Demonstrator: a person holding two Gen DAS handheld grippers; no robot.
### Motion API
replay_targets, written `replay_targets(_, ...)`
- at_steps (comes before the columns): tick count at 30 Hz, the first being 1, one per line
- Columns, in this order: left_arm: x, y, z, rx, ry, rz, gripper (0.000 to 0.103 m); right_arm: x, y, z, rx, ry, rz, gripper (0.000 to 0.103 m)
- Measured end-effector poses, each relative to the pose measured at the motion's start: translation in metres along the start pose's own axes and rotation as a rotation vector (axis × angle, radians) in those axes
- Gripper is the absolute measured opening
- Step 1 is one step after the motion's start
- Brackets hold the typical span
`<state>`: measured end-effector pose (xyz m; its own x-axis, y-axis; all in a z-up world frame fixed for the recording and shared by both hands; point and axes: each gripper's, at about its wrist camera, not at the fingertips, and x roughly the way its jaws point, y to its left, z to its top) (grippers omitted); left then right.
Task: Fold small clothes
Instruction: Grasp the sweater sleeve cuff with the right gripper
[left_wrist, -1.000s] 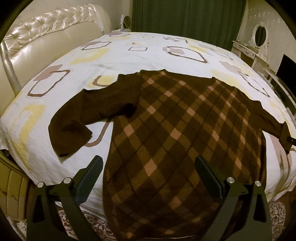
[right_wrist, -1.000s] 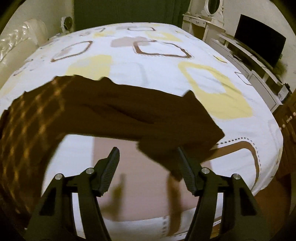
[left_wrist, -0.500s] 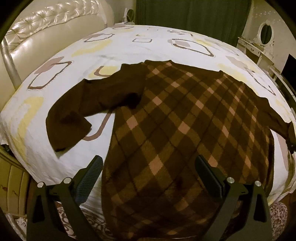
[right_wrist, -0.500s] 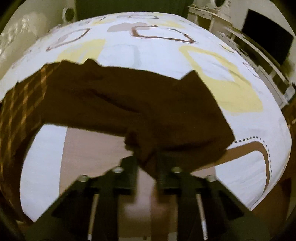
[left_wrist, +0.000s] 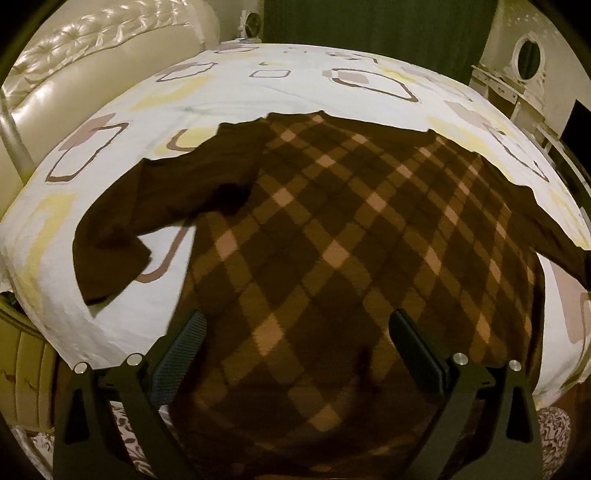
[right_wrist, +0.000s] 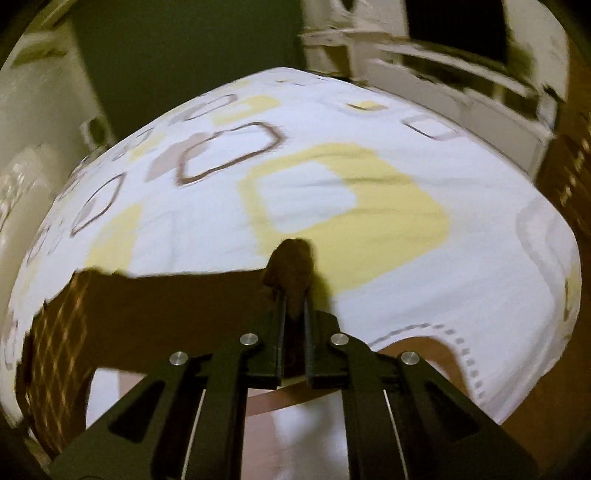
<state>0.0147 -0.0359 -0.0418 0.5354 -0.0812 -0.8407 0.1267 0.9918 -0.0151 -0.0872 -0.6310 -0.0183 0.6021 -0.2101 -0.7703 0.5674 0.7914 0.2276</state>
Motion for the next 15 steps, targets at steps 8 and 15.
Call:
replay_targets(8,0.006,-0.015,0.001,0.020,0.014,0.003,0.099,0.021,-0.087,-0.007,0.259,0.075,-0.020,0.022)
replay_targets(15,0.008,-0.019,0.003,0.014,0.017,0.002,0.099,0.033,-0.118,-0.025,0.425,0.102,0.045,0.060)
